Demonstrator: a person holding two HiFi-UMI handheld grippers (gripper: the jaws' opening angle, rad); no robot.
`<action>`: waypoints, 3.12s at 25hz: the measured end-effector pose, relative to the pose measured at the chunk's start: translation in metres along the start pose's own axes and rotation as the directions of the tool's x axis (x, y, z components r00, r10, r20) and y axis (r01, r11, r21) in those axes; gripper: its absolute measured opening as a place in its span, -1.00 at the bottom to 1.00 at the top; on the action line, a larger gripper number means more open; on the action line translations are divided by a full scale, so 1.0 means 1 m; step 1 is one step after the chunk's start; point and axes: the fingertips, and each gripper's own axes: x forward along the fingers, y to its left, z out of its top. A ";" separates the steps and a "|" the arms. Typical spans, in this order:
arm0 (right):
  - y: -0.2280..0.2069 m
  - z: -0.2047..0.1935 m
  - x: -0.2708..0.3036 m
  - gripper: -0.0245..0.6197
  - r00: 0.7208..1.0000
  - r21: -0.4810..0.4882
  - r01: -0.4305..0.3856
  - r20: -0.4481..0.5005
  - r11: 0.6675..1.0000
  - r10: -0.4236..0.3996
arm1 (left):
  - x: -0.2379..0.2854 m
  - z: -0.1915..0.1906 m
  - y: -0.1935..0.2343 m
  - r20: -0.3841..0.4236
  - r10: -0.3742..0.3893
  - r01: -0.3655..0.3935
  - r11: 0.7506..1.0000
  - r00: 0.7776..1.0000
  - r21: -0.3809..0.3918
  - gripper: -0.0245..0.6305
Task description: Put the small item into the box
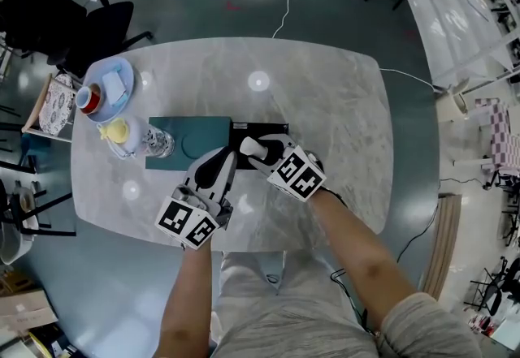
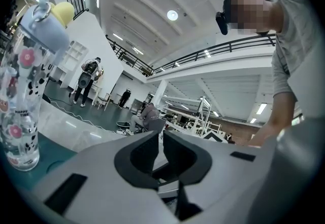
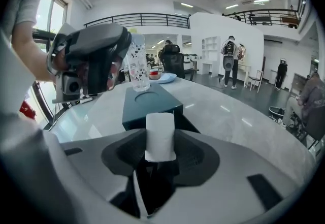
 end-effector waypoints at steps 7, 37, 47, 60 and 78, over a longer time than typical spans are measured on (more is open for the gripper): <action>0.002 -0.012 0.012 -0.34 0.994 -0.044 0.004 -0.110 0.999 -0.009 | -0.001 0.000 0.000 0.004 -0.002 0.002 1.000 1.000 -0.003 -0.85; -0.001 -0.013 0.014 -0.31 0.985 -0.030 0.041 -0.166 0.999 -0.046 | -0.005 0.005 -0.005 0.014 -0.010 0.010 1.000 1.000 -0.008 -0.85; 0.001 0.022 -0.014 -0.31 0.996 0.010 0.082 -0.028 0.997 -0.082 | -0.004 0.014 -0.010 0.025 -0.019 0.019 1.000 0.999 0.001 -0.85; 0.001 0.080 -0.092 -0.43 0.959 0.076 0.161 0.225 0.984 -0.174 | -0.001 0.040 -0.035 0.062 -0.056 0.054 0.998 0.997 0.029 -0.85; 0.036 0.145 -0.219 -0.81 0.836 0.048 0.253 0.491 0.966 -0.244 | -0.005 0.095 -0.111 0.113 -0.214 0.198 0.971 0.970 0.135 -0.85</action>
